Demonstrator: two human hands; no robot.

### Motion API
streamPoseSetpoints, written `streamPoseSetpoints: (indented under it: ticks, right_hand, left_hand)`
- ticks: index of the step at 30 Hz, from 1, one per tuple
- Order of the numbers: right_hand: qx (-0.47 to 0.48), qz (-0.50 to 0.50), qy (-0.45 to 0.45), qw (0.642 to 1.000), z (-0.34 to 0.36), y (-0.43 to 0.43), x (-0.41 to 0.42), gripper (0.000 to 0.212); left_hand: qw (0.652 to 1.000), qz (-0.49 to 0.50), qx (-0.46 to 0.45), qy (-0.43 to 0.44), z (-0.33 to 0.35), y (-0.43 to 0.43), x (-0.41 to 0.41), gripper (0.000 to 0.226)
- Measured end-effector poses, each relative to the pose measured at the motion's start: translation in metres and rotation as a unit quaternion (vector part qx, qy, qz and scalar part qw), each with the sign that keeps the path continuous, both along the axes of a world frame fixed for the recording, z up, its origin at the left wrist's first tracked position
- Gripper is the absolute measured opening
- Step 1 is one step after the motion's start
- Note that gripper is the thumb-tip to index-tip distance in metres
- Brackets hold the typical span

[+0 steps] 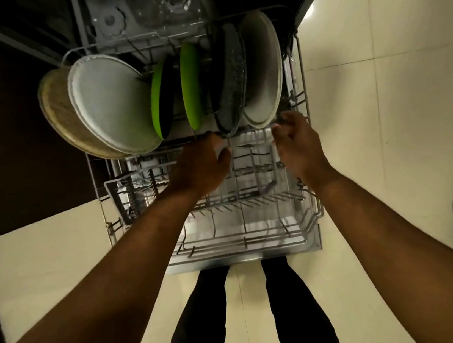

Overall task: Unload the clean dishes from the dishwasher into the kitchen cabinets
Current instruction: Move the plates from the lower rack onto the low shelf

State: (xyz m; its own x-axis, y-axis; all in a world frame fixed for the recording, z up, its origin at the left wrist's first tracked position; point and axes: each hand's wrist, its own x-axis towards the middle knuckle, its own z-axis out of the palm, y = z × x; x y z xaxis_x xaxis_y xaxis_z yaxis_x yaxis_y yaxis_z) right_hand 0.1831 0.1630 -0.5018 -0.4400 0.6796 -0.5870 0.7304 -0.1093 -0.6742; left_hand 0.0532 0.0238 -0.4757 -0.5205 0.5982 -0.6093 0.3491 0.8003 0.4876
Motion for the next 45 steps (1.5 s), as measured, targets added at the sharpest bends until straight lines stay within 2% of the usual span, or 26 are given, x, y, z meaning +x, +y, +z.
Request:
streamPoseSetpoints:
  ticks: [2, 6, 9, 11, 13, 16, 19, 23, 26, 32, 34, 36, 40, 45]
  right_hand:
    - [0.007, -0.001, 0.003, 1.000, -0.019, 0.003, -0.012, 0.037]
    - [0.015, 0.004, 0.021, 1.000, -0.045, 0.007, -0.031, 0.040]
    - [0.021, 0.002, 0.029, 0.999, -0.059, 0.014, -0.039, 0.041]
    - [0.032, 0.005, 0.027, 0.999, -0.066, 0.020, -0.043, 0.037]
    - [0.036, 0.009, 0.020, 0.999, -0.071, 0.027, -0.045, 0.031]
    - [0.024, 0.013, 0.028, 0.999, -0.072, 0.031, -0.047, 0.024]
    - [0.029, 0.026, 0.030, 0.999, -0.061, 0.034, -0.048, 0.026]
    - [0.025, 0.034, 0.018, 0.999, -0.037, 0.034, -0.042, 0.025]
    - [0.020, 0.033, 0.014, 0.999, -0.011, 0.034, -0.035, 0.028]
    - [0.040, 0.027, -0.004, 0.999, 0.046, 0.034, -0.015, 0.028]
    - [0.043, 0.032, -0.006, 0.999, 0.066, 0.034, -0.010, 0.029]
    - [0.047, 0.030, -0.018, 0.998, 0.084, 0.035, -0.006, 0.031]
    - [0.052, 0.029, -0.019, 0.998, 0.131, 0.029, 0.001, 0.034]
    - [0.061, 0.055, -0.027, 0.996, 0.191, 0.016, 0.012, 0.042]
  left_hand:
    - [1.000, 0.029, 0.007, 0.003, -0.019, 0.007, 0.001, 0.038]
    - [0.997, 0.065, 0.016, 0.030, -0.048, 0.026, 0.004, 0.066]
    - [0.997, 0.066, 0.024, 0.044, -0.067, 0.043, 0.000, 0.074]
    - [0.996, 0.057, 0.005, 0.068, -0.074, 0.055, -0.004, 0.071]
    - [0.995, 0.042, -0.023, 0.085, -0.078, 0.066, -0.006, 0.059]
    - [0.997, 0.021, -0.029, 0.074, -0.077, 0.079, -0.006, 0.046]
    - [0.997, 0.037, -0.031, 0.058, -0.067, 0.081, -0.006, 0.047]
    - [0.996, 0.086, -0.031, 0.023, -0.039, 0.072, -0.005, 0.034]
    - [0.994, 0.108, -0.024, 0.006, -0.013, 0.061, -0.005, 0.034]
    - [0.988, 0.143, 0.053, -0.034, 0.040, 0.045, 0.002, 0.027]
    - [0.981, 0.185, 0.039, -0.041, 0.061, 0.045, 0.005, 0.028]
    - [0.970, 0.227, 0.056, -0.062, 0.078, 0.047, 0.008, 0.029]
    - [0.927, 0.336, 0.103, -0.133, 0.131, 0.047, 0.014, 0.031]
    - [0.880, 0.422, 0.121, -0.180, 0.200, 0.035, 0.027, 0.011]
